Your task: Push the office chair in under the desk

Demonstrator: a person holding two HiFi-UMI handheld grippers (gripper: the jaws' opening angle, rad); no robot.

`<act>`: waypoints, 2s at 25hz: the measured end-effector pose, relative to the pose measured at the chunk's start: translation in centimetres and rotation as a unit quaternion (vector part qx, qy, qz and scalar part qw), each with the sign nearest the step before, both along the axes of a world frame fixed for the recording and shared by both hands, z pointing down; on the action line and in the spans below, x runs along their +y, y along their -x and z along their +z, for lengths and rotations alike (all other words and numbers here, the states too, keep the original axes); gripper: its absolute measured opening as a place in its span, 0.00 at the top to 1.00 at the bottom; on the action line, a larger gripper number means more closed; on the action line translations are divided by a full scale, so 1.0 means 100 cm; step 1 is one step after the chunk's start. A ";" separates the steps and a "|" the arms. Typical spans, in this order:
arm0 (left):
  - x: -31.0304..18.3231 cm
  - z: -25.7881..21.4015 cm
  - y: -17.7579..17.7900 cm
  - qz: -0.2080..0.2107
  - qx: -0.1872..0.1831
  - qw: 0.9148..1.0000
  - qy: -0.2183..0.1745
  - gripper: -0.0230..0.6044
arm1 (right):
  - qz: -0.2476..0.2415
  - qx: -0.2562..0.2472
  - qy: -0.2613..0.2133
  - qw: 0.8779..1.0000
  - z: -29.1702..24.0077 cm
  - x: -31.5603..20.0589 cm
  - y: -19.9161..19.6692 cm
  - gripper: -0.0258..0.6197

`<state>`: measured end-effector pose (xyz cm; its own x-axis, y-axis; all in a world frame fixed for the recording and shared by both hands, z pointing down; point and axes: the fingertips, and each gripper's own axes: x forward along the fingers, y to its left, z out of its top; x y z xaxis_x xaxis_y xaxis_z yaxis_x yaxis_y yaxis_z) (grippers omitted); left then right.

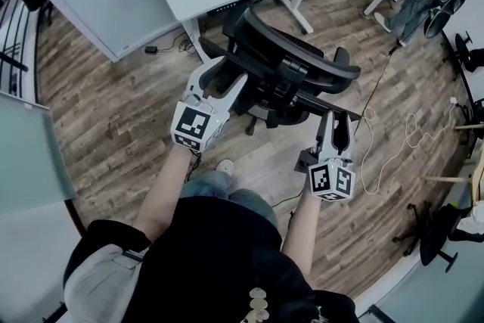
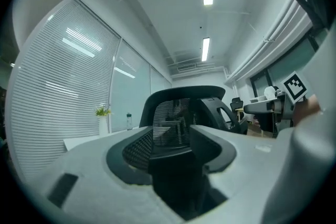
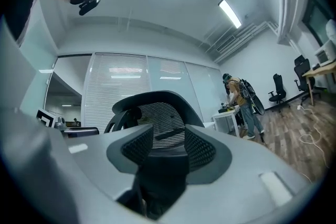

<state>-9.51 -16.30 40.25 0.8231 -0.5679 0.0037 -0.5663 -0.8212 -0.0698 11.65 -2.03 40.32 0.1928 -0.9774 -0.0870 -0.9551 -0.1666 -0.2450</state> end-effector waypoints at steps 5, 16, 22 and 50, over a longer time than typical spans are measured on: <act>-0.019 -0.001 -0.008 0.006 0.004 1.000 -0.001 0.64 | 0.013 0.001 0.007 1.000 0.001 -0.008 -0.010 0.69; -0.037 -0.006 -0.021 0.000 -0.010 1.000 -0.003 0.63 | -0.009 0.020 0.018 1.000 -0.008 -0.020 -0.027 0.69; -0.032 0.002 -0.019 0.039 -0.102 0.993 -0.038 0.59 | -0.115 0.115 0.087 0.983 -0.008 -0.026 -0.009 0.69; -0.031 0.109 -0.040 0.249 -0.570 0.755 -0.209 0.61 | -0.412 0.507 0.426 0.626 0.111 -0.048 0.023 0.66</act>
<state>-5.49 -19.45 51.10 0.5322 -0.3369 0.7767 0.4283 -0.6842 -0.5902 9.40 -6.85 51.46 -0.1405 -0.4838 0.8638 -0.3958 0.8272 0.3989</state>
